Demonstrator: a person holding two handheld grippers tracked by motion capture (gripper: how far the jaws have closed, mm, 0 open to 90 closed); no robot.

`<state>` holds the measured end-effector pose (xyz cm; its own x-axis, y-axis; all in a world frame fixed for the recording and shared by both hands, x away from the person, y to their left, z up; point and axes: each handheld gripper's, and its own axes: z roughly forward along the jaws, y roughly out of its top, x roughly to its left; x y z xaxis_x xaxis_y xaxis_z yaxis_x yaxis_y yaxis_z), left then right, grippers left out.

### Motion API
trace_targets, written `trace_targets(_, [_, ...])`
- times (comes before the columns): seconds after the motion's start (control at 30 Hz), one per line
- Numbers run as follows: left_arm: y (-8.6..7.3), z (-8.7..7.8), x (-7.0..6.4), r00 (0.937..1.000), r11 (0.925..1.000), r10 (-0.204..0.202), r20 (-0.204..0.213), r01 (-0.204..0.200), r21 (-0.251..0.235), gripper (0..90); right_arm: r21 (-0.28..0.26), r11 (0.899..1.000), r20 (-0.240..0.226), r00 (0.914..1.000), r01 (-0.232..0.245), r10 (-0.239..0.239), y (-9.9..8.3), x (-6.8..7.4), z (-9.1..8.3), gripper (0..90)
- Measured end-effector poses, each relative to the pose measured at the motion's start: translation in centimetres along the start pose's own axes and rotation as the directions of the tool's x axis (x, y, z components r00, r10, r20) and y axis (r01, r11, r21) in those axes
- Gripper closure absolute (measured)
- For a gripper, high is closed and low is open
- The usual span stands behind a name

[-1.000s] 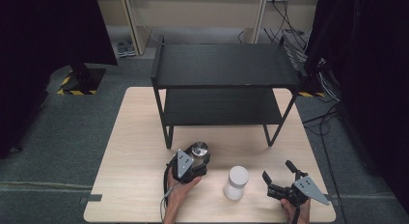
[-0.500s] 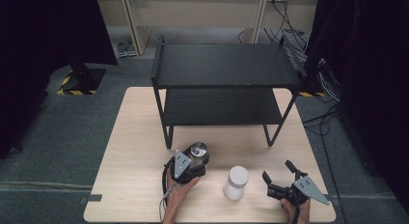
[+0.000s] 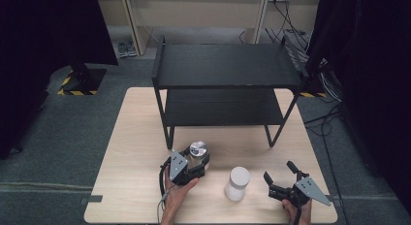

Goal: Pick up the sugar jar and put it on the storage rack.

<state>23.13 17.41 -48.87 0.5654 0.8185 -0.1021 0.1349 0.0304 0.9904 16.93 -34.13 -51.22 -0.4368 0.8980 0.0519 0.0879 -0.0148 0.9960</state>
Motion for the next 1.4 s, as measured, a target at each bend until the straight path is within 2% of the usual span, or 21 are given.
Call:
trace_targets(0.23, [1.3, -0.1, -0.1, 0.9999, 1.0000, 0.007, 0.012, -0.007, 0.002, 31.1, 0.001, 1.000, 0.000, 1.0000, -0.002, 0.002, 0.0, 0.0, 0.0, 1.8])
trace_targets(0.4, [2.9, -0.2, -0.3, 0.9989, 0.9995, 0.031, 0.034, -0.031, -0.003, 31.1, 0.002, 1.000, -0.002, 1.0000, -0.004, 0.004, 0.0, 0.0, 0.1, 1.8])
trace_targets(0.63, [5.0, -0.3, -0.1, 0.9962, 0.9995, 0.028, 0.083, -0.027, -0.014, 31.1, -0.001, 1.000, 0.001, 1.0000, -0.005, 0.005, 0.0, 0.0, -0.1, 1.8])
trace_targets(0.7, [5.8, -0.3, -0.1, 0.9961, 0.9995, 0.029, 0.084, -0.028, -0.013, 31.1, -0.001, 1.000, 0.001, 1.0000, -0.005, 0.005, 0.0, 0.0, -0.1, 1.8])
trace_targets(0.77, [6.8, -0.3, -0.4, 0.9957, 0.9989, 0.047, 0.080, -0.047, -0.008, 31.1, -0.001, 1.000, 0.002, 1.0000, -0.006, 0.006, 0.0, 0.0, -0.1, 1.8])
trace_targets(0.87, [7.7, -0.2, -0.3, 0.9948, 0.9990, 0.044, 0.091, -0.043, -0.013, 31.1, -0.001, 1.000, 0.003, 1.0000, -0.005, 0.005, 0.0, 0.0, -0.1, 1.8])
trace_targets(0.93, [8.6, -0.1, -0.1, 0.9929, 0.9988, 0.048, 0.109, -0.046, -0.018, 31.1, -0.001, 1.000, 0.004, 1.0000, -0.006, 0.006, 0.0, 0.0, -0.1, 1.8])
trace_targets(1.07, [10.4, 0.1, -0.2, 0.9899, 0.9967, 0.080, 0.117, -0.078, -0.025, 31.1, -0.002, 1.000, 0.005, 1.0000, -0.006, 0.006, 0.0, 0.0, -0.1, 1.8])
trace_targets(1.17, [12.1, 0.2, 0.3, 0.9850, 0.9961, 0.081, 0.153, -0.074, -0.047, 31.1, -0.001, 1.000, 0.004, 1.0000, -0.006, 0.006, 0.0, 0.0, -0.1, 1.8])
trace_targets(1.2, [12.1, 0.2, 0.3, 0.9850, 0.9961, 0.081, 0.153, -0.074, -0.047, 31.1, -0.001, 1.000, 0.004, 1.0000, -0.006, 0.006, 0.0, 0.0, -0.1, 1.8])
trace_targets(1.4, [15.6, 0.3, 0.9, 0.9776, 0.9934, 0.107, 0.181, -0.097, -0.061, 31.1, 0.000, 1.000, 0.006, 1.0000, -0.004, 0.004, 0.0, 0.0, -0.1, 1.8])
